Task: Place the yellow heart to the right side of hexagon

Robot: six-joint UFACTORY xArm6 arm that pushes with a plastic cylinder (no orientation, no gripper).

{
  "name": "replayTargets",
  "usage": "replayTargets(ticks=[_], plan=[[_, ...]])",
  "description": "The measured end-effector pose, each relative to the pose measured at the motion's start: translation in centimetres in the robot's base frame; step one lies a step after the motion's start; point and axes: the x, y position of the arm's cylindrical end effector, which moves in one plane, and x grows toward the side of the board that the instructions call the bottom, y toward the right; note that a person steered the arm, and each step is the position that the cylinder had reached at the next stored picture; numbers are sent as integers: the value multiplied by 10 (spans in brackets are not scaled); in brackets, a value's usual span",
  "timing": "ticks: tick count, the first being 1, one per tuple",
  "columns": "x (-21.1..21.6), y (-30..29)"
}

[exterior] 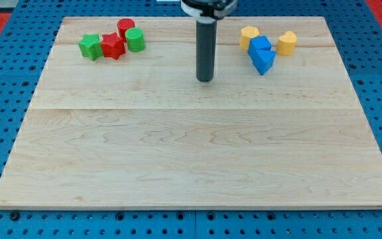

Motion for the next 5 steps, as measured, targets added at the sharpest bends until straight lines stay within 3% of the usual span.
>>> replayTargets(ticks=[3, 5], plan=[[7, 60], [-20, 157]])
